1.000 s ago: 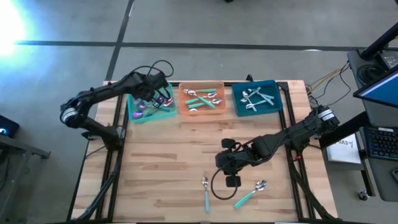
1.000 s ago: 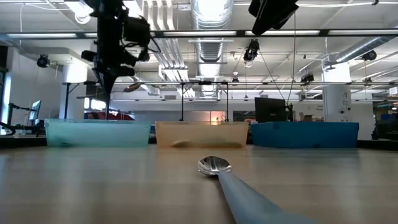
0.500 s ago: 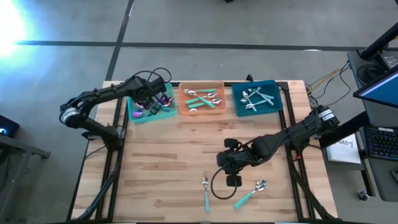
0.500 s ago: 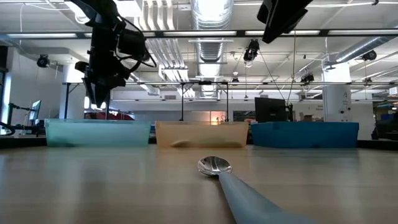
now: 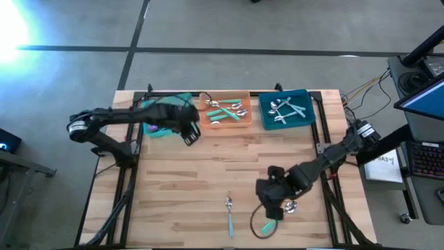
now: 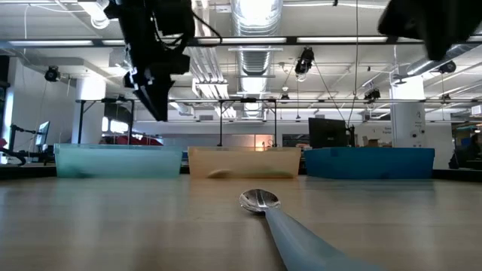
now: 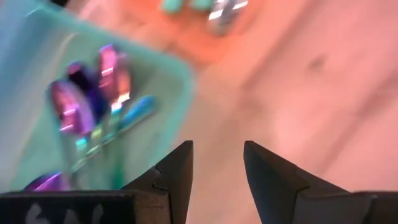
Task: Sort silverware by color (type)
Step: Put the light blue spoon into the blue bin
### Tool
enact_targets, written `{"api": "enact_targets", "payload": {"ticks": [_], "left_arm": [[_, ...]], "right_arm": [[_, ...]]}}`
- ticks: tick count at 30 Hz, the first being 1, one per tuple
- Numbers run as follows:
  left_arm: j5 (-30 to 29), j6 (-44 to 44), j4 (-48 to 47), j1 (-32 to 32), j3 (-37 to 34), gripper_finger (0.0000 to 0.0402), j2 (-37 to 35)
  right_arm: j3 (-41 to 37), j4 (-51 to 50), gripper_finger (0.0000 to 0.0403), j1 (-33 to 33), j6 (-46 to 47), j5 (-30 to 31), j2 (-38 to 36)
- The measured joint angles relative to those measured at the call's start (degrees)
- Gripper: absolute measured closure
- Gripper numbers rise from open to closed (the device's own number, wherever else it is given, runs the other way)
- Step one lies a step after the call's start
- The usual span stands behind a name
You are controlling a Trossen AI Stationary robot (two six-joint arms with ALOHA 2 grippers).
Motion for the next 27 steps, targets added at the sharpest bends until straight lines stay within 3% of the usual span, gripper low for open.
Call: {"api": "enact_targets", "payload": {"ticks": [7,12,19,22,27], "left_arm": [[-0.04,-10.93,8.11,-14.90,-0.02,0.0275,0.00],[-2.82,-21.24,17.27,-26.94,-0.02,0.0275,1.26],[-15.51,-30.71,20.07,-40.00,1.64,0.0275,4.54],[-16.90,-33.33,20.19,-43.76,2.33,0.0275,5.50],[-13.62,-38.35,23.09,-48.29,2.36,0.0274,8.10]], "right_arm": [[-1.93,1.33,0.0282,6.15,-2.34,-0.41,0.00],[-2.49,2.56,0.0282,8.67,5.99,0.44,0.02],[-2.80,4.59,0.0282,10.35,18.09,15.47,0.02],[-2.84,8.94,0.0282,10.20,11.07,16.32,0.64],[-2.86,12.62,0.0282,10.50,-12.73,16.18,1.86]]}}
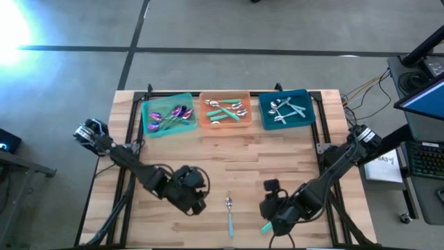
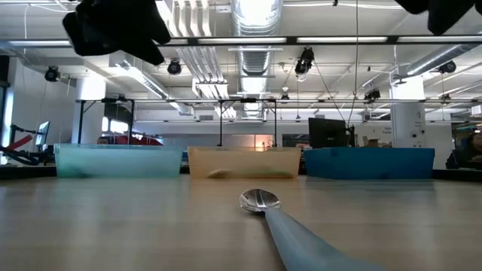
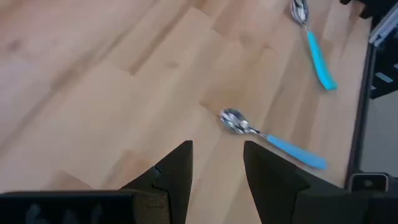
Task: Sort silverware by color (type)
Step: Put the light blue spoon into the blue bin
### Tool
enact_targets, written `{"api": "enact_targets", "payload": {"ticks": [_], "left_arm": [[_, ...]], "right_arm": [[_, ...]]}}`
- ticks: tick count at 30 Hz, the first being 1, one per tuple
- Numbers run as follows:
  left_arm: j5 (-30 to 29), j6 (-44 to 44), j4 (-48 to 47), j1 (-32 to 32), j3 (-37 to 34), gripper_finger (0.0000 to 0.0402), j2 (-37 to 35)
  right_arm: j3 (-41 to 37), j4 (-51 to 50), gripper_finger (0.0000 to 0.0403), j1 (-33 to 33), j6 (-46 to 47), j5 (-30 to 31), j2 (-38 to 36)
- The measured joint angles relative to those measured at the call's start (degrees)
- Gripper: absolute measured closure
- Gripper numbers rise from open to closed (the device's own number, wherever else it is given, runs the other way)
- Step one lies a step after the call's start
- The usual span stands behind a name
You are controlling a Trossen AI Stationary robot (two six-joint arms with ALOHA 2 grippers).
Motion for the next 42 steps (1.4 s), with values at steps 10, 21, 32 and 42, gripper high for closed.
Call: {"api": "enact_targets", "payload": {"ticks": [10,21,32,42], "left_arm": [[-0.45,-7.24,-1.90,-4.80,6.14,0.0274,6.68],[-4.17,-18.02,-38.87,-9.34,25.79,0.0274,15.14],[-9.83,-36.40,-55.85,-23.06,34.35,0.0274,16.29],[-11.10,-37.03,-57.92,-26.44,34.16,0.0275,16.25]], "right_arm": [[0.55,11.40,0.0282,-2.52,-1.86,-0.05,6.51],[0.66,23.58,0.0282,-6.83,36.54,-1.73,15.36],[2.96,33.49,0.0284,-6.99,52.65,-2.15,24.65],[11.80,27.68,0.0303,-7.81,53.15,-2.61,31.32]]}}
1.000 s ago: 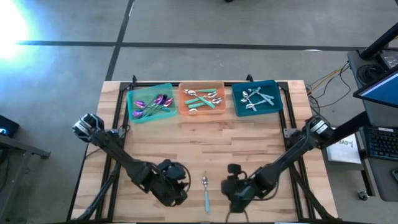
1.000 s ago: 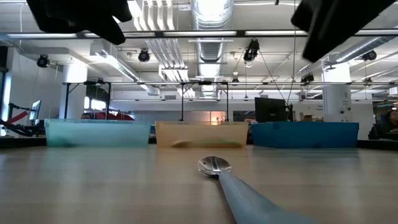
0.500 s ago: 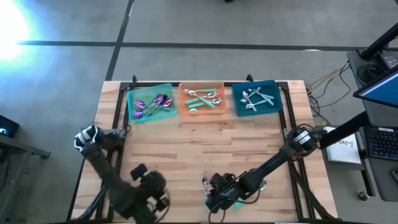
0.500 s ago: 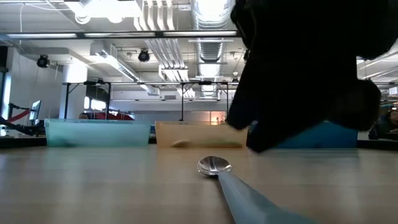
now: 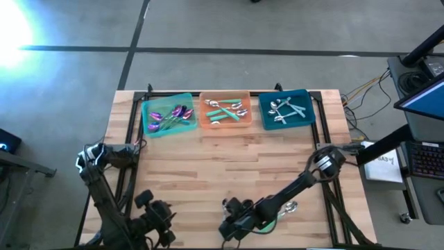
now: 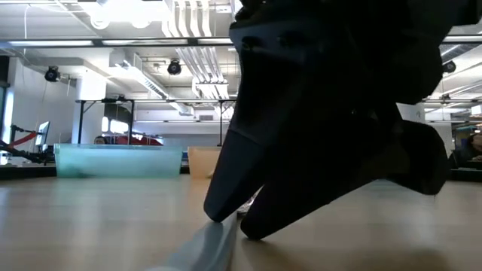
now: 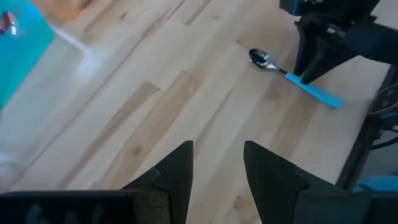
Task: Sort silverware by color (type)
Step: Put the light blue spoon into the blue bin
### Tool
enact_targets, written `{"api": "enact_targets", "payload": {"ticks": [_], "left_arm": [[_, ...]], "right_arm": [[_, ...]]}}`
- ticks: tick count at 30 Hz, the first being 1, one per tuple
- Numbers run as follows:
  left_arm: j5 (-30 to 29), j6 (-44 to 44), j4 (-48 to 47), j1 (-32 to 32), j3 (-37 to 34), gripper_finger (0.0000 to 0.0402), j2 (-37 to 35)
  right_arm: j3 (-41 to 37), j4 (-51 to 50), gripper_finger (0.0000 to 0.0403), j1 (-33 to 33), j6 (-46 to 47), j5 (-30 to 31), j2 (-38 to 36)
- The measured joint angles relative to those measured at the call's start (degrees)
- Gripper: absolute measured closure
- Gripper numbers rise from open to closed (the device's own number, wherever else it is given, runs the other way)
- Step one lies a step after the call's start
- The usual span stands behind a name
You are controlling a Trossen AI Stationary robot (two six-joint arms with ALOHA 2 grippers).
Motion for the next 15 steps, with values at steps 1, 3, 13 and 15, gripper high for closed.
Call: {"api": "enact_targets", "payload": {"ticks": [1,3,13,15], "left_arm": [[0.00,0.02,-0.60,-0.04,-0.07,0.0275,0.00],[0.01,0.04,-1.72,-0.33,-0.15,0.0275,0.00],[0.00,1.20,-4.09,-1.24,-0.22,0.0275,-0.02],[0.01,1.34,-4.09,-1.38,-0.22,0.0275,-0.02]], "right_arm": [[1.01,-1.88,0.0302,-0.02,0.01,-0.08,0.61],[2.82,-5.39,0.0303,-0.10,0.03,-0.14,1.34],[7.61,-16.05,0.0311,-0.71,-2.26,-0.33,1.99],[9.08,-22.21,0.0318,-0.71,-2.54,-0.59,1.94]]}}
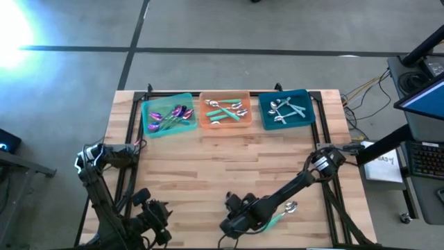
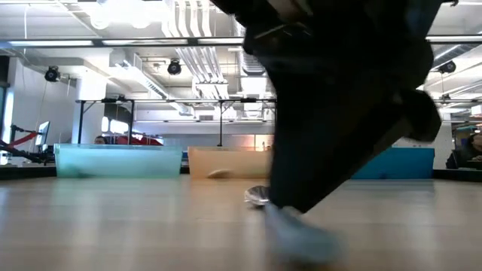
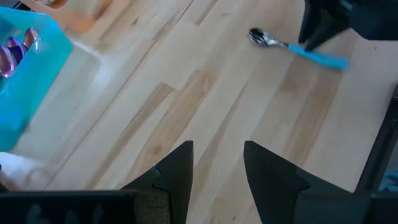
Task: Sort silverware by color (type)
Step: Put the light blue spoon into the blue bin
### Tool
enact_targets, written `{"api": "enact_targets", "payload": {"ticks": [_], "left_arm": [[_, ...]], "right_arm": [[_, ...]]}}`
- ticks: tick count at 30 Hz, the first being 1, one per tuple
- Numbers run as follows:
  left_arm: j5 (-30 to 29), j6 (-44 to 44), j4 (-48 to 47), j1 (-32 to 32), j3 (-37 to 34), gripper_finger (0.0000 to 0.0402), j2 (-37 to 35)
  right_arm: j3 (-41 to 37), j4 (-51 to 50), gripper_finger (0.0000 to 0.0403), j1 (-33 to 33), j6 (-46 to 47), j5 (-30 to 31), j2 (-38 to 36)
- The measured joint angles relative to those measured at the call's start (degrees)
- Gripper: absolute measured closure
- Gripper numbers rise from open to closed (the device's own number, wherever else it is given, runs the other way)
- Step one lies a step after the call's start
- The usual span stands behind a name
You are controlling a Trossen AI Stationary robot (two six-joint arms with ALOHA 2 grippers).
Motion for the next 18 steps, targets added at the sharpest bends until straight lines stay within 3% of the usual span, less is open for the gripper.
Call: {"api": "enact_targets", "payload": {"ticks": [9,18], "left_arm": [[0.01,0.03,0.00,-0.23,0.00,0.0275,0.00],[-1.22,-1.03,0.00,-0.23,-0.07,0.0275,-0.02]], "right_arm": [[7.15,-21.98,0.0323,0.04,-4.15,-2.30,-0.27],[11.65,-21.75,0.0304,0.43,-14.36,-1.77,-0.92]]}}
